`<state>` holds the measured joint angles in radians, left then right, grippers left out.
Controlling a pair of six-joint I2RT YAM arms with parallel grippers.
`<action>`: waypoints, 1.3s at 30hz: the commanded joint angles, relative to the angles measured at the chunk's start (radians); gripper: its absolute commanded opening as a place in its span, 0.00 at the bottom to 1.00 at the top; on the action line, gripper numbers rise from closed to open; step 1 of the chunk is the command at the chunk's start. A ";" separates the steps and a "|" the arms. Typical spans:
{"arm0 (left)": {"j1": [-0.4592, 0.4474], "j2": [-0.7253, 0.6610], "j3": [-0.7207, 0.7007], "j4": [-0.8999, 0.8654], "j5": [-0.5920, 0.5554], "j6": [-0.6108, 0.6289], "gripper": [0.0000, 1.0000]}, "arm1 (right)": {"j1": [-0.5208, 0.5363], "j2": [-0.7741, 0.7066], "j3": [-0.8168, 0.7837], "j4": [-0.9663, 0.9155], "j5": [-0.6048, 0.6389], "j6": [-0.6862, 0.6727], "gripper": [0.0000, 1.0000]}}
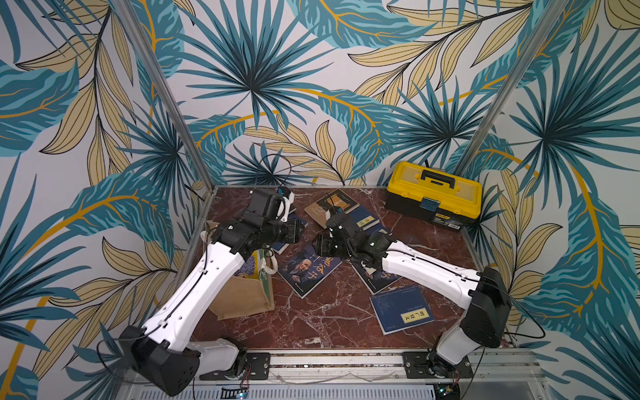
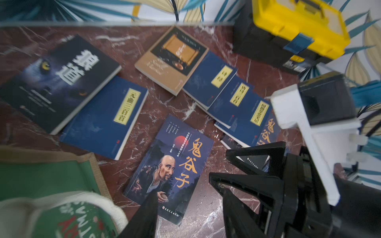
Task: Put the books into the canvas bag
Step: Pick up the book from the center of the board.
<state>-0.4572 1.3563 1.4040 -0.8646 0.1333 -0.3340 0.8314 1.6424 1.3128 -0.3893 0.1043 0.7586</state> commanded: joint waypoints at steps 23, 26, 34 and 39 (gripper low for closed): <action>0.115 0.501 -0.120 0.266 0.126 0.010 0.60 | -0.047 0.209 -0.201 0.239 -0.204 0.314 0.60; 0.127 0.501 -0.163 0.285 0.129 0.008 0.60 | -0.057 0.214 -0.210 0.239 -0.199 0.313 0.63; 0.135 0.501 -0.244 0.303 0.165 -0.017 0.61 | -0.086 0.244 -0.205 0.244 -0.217 0.300 0.64; 0.127 0.450 -0.304 0.311 0.217 -0.066 0.61 | -0.108 0.236 -0.198 0.215 -0.207 0.248 0.61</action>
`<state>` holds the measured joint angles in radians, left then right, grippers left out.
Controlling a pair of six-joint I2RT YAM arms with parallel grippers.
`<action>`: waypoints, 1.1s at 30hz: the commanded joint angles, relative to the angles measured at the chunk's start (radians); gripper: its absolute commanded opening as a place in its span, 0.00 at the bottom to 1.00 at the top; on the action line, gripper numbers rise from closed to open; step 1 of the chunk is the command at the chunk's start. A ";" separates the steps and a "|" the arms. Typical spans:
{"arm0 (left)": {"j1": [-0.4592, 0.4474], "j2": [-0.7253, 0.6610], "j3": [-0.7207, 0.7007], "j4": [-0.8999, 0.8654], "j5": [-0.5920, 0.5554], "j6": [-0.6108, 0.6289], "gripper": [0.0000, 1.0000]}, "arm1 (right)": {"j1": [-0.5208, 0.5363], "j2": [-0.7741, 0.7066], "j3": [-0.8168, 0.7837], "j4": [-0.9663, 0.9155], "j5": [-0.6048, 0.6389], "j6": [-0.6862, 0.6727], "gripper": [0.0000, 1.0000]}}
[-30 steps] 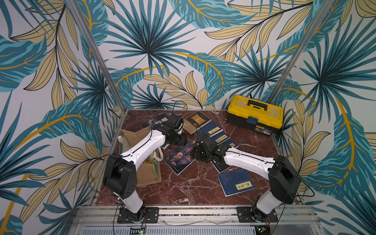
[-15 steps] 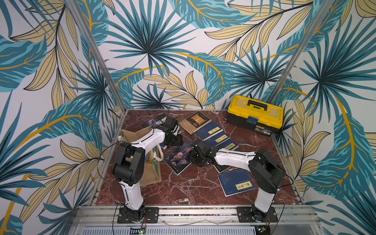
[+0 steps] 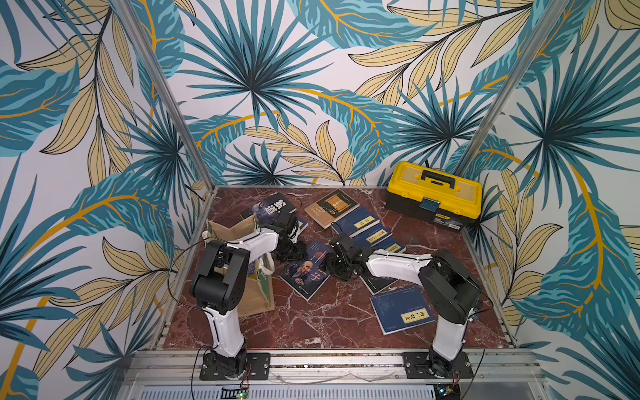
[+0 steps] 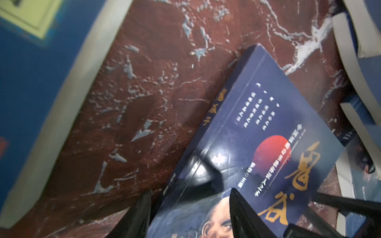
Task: Put the books into the canvas bag
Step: Pick up the book from the center of the board.
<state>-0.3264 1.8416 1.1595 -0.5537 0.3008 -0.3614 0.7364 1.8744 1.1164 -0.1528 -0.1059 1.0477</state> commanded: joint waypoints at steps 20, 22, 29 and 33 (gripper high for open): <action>-0.122 -0.265 -0.340 0.351 0.110 -0.422 0.57 | -0.086 -0.007 0.084 -0.310 0.018 -0.267 0.41; -0.120 -0.277 -0.362 0.357 0.094 -0.436 0.57 | -0.085 -0.013 0.064 -0.309 0.006 -0.257 0.42; -0.109 -0.336 -0.425 0.358 0.044 -0.449 0.57 | -0.081 -0.009 -0.011 -0.253 -0.075 -0.201 0.39; -0.095 -0.346 -0.467 0.371 0.048 -0.459 0.57 | -0.083 -0.003 -0.020 -0.264 -0.069 -0.210 0.33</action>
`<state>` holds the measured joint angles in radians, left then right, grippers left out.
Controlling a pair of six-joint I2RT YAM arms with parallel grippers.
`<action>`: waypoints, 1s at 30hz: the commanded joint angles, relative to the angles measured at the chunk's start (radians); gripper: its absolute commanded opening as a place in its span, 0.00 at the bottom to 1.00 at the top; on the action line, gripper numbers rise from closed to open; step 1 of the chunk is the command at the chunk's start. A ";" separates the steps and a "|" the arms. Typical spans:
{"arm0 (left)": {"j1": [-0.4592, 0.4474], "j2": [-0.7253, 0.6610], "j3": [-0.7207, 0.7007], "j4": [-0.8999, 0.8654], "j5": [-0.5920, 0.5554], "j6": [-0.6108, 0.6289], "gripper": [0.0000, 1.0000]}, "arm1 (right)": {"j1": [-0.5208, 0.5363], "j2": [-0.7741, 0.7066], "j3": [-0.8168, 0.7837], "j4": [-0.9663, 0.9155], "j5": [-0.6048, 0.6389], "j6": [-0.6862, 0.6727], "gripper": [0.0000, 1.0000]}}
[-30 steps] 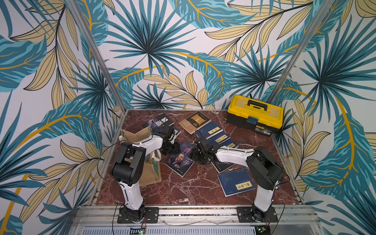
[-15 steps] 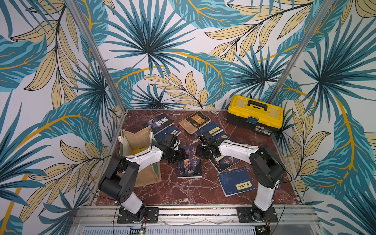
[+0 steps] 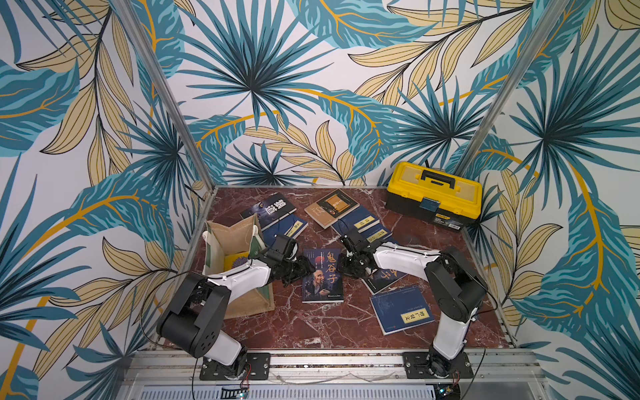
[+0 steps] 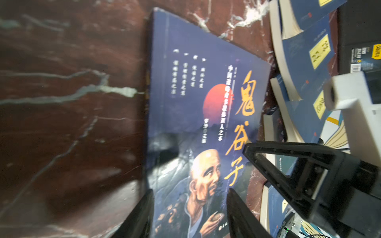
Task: Put the books into the canvas bag
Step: Pick up the book from the center of the board.
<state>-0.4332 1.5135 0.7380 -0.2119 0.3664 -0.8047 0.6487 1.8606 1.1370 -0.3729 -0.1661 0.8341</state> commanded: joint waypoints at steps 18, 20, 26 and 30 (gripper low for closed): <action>0.015 -0.011 -0.082 0.278 0.313 -0.121 0.40 | 0.005 0.043 0.009 -0.061 -0.033 -0.025 0.27; 0.015 -0.035 -0.074 0.278 0.326 -0.132 0.38 | 0.005 0.037 0.013 -0.069 -0.030 -0.030 0.27; 0.012 -0.061 -0.069 0.279 0.314 -0.145 0.37 | 0.006 0.031 0.013 -0.077 -0.027 -0.040 0.27; -0.007 -0.026 -0.065 0.280 0.289 -0.161 0.36 | 0.005 0.034 0.009 -0.068 -0.044 -0.035 0.28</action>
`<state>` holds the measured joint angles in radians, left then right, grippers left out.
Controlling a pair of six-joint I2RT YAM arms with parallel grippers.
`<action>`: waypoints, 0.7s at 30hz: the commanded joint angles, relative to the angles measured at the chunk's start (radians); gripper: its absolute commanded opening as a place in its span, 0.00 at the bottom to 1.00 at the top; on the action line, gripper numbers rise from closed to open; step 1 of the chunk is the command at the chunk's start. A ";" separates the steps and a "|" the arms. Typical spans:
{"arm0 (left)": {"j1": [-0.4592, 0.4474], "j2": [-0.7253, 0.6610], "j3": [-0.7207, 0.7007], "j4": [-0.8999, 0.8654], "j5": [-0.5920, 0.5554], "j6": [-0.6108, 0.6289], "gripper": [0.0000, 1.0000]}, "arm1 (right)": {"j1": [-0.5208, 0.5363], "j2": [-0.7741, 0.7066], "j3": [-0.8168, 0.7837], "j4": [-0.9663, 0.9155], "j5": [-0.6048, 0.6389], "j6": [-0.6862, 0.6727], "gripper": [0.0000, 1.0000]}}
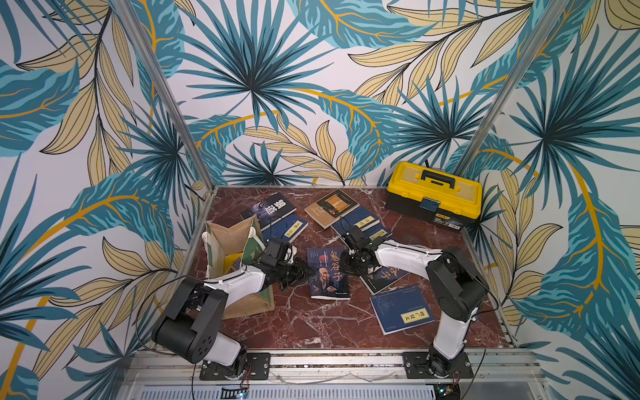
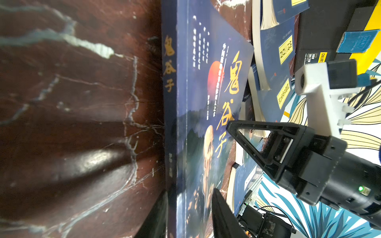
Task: Put the books into the canvas bag
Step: Pick up the book from the center of the board.
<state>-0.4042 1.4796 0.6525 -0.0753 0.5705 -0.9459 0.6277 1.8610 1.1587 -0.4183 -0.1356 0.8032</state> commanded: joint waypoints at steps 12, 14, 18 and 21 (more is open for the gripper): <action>-0.055 0.014 0.084 0.167 0.087 -0.042 0.43 | 0.026 0.027 -0.030 -0.001 -0.099 0.001 0.28; -0.056 0.011 0.094 0.174 0.093 -0.050 0.42 | 0.027 0.026 -0.034 0.003 -0.102 0.001 0.28; -0.062 0.004 0.104 0.184 0.090 -0.063 0.36 | 0.027 0.021 -0.036 0.003 -0.107 0.001 0.30; -0.071 -0.002 0.104 0.191 0.083 -0.071 0.32 | 0.026 0.017 -0.039 0.001 -0.107 0.001 0.34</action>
<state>-0.4313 1.4982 0.6636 -0.0673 0.5488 -1.0019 0.6205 1.8599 1.1561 -0.4191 -0.1341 0.7990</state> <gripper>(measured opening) 0.325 0.334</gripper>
